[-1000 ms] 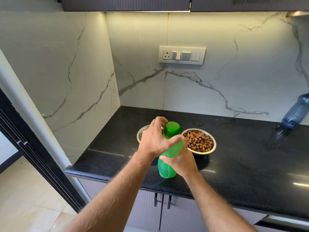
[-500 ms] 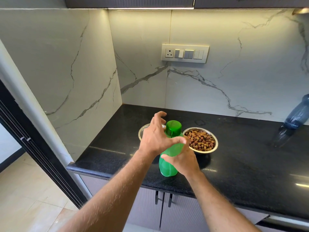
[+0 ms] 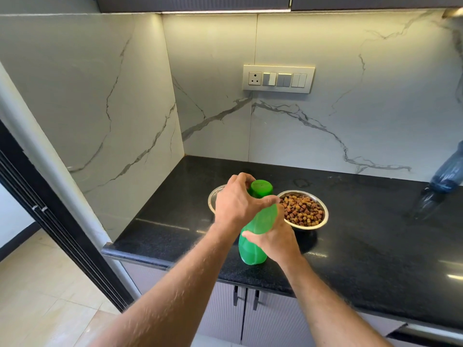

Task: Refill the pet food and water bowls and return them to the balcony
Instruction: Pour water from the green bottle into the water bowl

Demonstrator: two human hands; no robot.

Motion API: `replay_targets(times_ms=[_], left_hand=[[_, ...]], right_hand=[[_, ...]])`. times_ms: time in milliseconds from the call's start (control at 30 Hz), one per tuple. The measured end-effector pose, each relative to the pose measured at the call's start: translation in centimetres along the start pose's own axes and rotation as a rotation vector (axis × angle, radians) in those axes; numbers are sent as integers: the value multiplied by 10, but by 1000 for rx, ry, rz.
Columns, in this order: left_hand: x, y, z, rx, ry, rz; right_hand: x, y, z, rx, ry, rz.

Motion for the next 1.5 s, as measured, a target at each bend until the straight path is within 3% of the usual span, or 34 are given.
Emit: replay_targets(times_ms=[500,767,900,1000,1100,1200,1333,1500], left_hand=[[-6,-5,17,-125,161,-32],[-9,-5,16,-136,124,-119],[-18,1,5,-172,31,-332],[-45,-4,-14,-85,-44,-555],[-95,-5,-40,-65,-172,-320],[-133,7,-60,-212,-190,-135],[-150,19,-59,-340,-136,-75],[-154,33,-42,-260,-142,-108]], right_hand=[[7,3,7,-46,8,9],[4,1,10,-132,-5,57],[5,0,7,-125,-1,85],[7,2,6,-124,36,99],[3,2,3,-87,71,113],[-16,-1,5,-61,31,57],[-53,-20,32,-13,1,-20],[-84,-59,101,99,15,83]])
Point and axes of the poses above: each hand's wrist, its own z-axis towards the middle knuckle, its own y-axis out of the palm, x = y × z, the point moved 6 cm from there along z, towards the middle knuckle, and after that the axes turned 13 degrees about y, right-handed, at the moved point
